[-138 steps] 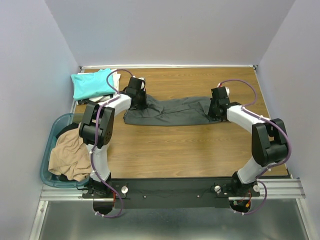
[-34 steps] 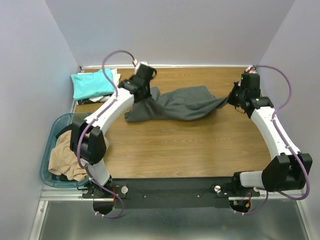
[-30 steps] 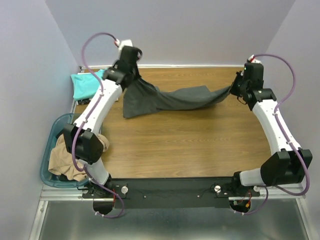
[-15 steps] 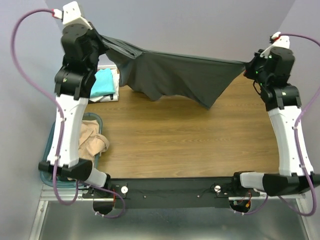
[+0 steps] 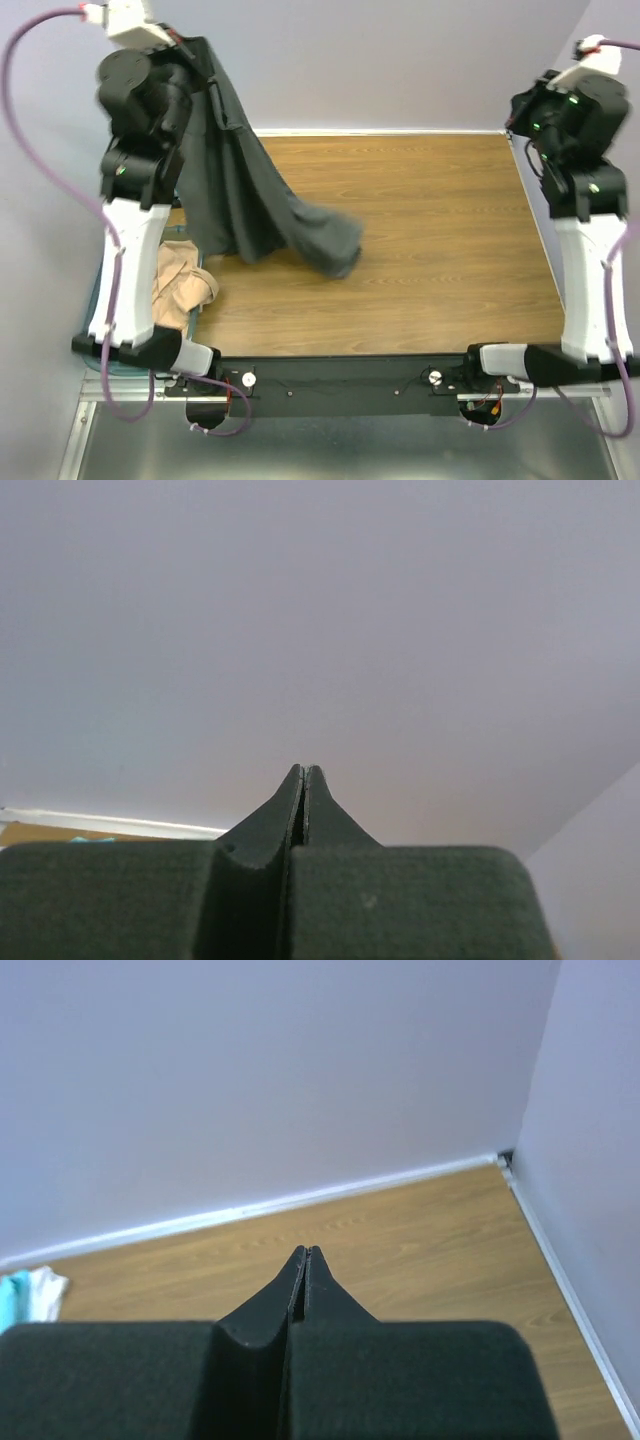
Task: Fold and stack the t-shirts
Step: Flatten the tshirt out
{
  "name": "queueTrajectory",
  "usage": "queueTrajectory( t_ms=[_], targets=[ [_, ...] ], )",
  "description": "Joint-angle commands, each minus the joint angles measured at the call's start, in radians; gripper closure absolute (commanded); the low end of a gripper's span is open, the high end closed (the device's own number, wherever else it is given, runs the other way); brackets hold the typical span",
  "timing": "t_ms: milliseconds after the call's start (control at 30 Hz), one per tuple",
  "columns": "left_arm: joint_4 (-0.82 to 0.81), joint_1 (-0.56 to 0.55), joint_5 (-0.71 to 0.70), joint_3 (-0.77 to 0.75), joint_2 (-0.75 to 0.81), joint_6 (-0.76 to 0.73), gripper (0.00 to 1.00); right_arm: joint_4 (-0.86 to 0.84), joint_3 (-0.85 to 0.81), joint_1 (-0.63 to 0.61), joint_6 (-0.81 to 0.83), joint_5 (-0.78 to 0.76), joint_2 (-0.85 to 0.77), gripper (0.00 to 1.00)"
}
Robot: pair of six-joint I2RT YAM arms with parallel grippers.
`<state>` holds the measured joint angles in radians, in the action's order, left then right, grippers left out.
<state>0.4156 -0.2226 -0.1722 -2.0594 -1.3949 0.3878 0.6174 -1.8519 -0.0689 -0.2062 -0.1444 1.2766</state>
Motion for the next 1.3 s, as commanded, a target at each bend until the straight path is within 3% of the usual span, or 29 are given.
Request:
queueTrajectory(
  t_ms=[0, 100, 200, 300, 600, 867, 1067, 1100, 1200, 1267],
  targets=[
    [-0.055, -0.009, 0.157, -0.001, -0.148, -0.017, 1.00, -0.004, 0.066, 0.004, 0.033, -0.009, 0.115, 0.97],
    [-0.019, -0.018, 0.229, -0.042, -0.213, -0.017, 1.00, -0.024, 0.126, 0.004, -0.021, 0.067, 0.153, 0.98],
    [0.003, -0.041, 0.229, -0.003, -0.231, -0.020, 1.00, -0.070, 0.230, 0.004, -0.119, 0.279, 0.150, 0.98],
    [-0.008, -0.046, 0.217, 0.111, -0.182, -0.021, 1.00, -0.214, 0.495, -0.009, -0.217, 0.446, 0.113, 0.95],
    [-0.112, -0.116, 0.347, 0.268, -0.137, -0.007, 1.00, -0.254, 0.746, -0.068, -0.282, 0.442, 0.095, 0.93],
    [-0.242, -0.345, 0.410, 0.107, -0.277, 0.097, 1.00, -0.255, 0.793, -0.066, -0.295, 0.399, 0.058, 0.92],
    [-0.350, -0.403, 0.334, 0.094, -0.290, 0.181, 1.00, -0.255, 0.826, -0.068, -0.311, 0.376, 0.015, 0.91],
    [-0.356, -0.402, 0.256, 0.114, -0.258, 0.197, 1.00, -0.255, 0.830, -0.066, -0.311, 0.375, 0.004, 0.91],
    [-0.357, -0.368, 0.080, 0.250, -0.155, 0.265, 1.00, -0.254, 0.842, -0.066, -0.312, 0.376, -0.009, 0.91],
    [-0.382, -0.296, 0.004, 0.417, -0.084, 0.330, 1.00, -0.255, 0.849, -0.068, -0.311, 0.379, -0.010, 0.90]
  ],
)
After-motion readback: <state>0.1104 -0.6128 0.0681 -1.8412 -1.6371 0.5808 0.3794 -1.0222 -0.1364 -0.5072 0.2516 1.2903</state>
